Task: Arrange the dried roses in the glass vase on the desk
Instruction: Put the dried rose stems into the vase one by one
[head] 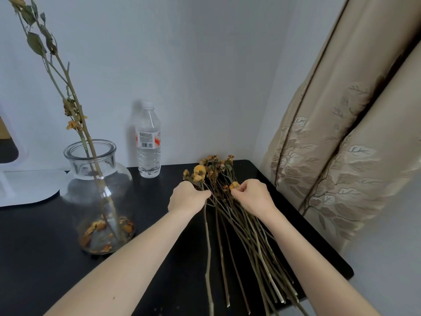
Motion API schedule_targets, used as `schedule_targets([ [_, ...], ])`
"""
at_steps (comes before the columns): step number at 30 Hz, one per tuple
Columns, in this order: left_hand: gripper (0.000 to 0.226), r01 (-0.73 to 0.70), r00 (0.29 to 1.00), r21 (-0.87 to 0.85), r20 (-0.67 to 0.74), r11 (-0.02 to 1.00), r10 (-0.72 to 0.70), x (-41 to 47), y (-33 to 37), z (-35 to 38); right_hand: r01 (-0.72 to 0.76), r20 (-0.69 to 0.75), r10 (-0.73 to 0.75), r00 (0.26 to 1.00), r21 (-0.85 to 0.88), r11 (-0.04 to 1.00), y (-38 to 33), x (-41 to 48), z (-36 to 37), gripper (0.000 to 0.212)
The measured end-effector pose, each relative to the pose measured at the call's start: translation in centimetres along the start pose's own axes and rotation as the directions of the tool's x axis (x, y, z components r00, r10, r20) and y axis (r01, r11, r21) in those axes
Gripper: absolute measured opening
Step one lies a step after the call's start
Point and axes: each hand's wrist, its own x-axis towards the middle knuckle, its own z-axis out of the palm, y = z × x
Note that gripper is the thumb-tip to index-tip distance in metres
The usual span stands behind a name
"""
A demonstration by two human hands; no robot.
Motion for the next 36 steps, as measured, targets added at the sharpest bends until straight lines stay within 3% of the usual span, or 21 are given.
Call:
schedule_targets([
  [5, 0.049, -0.160, 0.981, 0.029, -0.105, 0.987, 0.163, -0.6, 1.0, -0.3, -0.023, 0.027, 0.023, 0.999, 0.008, 1.000, 0.5, -0.1, 0.2, 0.026],
  [12, 0.033, -0.077, 0.997, 0.114, -0.018, 0.990, 0.080, 0.3, 1.0, -0.5, -0.027, 0.058, 0.027, 0.998, -0.003, 1.000, 0.7, -0.2, 0.3, 0.030],
  [17, 0.030, -0.063, 0.995, 0.264, -0.063, 0.962, 0.083, 0.1, 0.3, -0.6, -0.018, 0.042, 0.019, 0.999, -0.010, 1.000, 0.9, -0.3, 0.5, 0.037],
  [22, 0.031, -0.074, 0.997, 0.146, 0.022, 0.986, 0.072, 0.1, 0.0, 0.1, -0.023, 0.072, 0.026, 0.997, -0.044, 0.999, 0.9, -0.5, 1.1, 0.026],
  [25, 0.040, -0.072, 0.994, 0.100, 0.087, 0.992, 0.064, -0.1, -0.1, 0.7, 0.030, 0.017, -0.029, 0.999, -0.082, 0.996, 0.9, -0.6, 1.3, 0.016],
  [30, 0.047, -0.083, 0.994, 0.046, 0.078, 0.996, 0.079, -0.2, 0.0, 0.8, 0.207, 0.085, -0.209, 0.974, 0.026, 0.978, 0.4, -0.2, 1.7, 0.030],
  [36, 0.055, -0.136, 0.987, -0.007, 0.080, 0.991, 0.136, -0.4, -0.1, 0.6, 0.215, 0.060, -0.216, 0.975, 0.015, 0.976, -0.6, 0.4, 2.4, 0.016],
])
